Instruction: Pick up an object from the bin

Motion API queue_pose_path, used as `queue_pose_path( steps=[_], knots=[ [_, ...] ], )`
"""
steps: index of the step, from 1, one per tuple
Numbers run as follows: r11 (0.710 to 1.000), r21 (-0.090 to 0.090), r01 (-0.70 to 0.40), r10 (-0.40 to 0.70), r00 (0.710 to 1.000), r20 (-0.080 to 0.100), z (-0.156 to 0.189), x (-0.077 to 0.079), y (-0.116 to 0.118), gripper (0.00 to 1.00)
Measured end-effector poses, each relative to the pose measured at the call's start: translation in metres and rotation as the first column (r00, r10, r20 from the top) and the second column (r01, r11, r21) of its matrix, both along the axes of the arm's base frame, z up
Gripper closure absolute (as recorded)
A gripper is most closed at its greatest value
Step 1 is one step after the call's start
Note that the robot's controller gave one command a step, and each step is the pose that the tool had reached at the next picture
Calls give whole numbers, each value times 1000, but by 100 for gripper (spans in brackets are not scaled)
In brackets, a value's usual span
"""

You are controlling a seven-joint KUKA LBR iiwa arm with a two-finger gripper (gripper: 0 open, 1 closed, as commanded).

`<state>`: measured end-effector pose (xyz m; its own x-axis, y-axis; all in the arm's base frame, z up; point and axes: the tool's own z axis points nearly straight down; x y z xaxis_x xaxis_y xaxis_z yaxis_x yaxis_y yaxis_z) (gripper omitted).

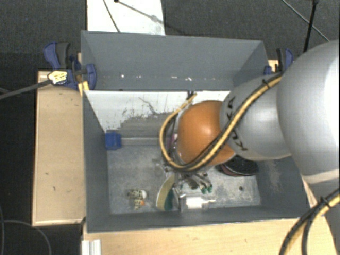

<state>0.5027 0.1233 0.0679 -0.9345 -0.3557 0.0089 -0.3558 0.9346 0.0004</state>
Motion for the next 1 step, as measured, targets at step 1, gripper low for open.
queue_pose_path(
  steps=[1],
  knots=[
    [1000, 3, 6, -6, 1000, 4, 2, 1, 1, 100]
  ],
)
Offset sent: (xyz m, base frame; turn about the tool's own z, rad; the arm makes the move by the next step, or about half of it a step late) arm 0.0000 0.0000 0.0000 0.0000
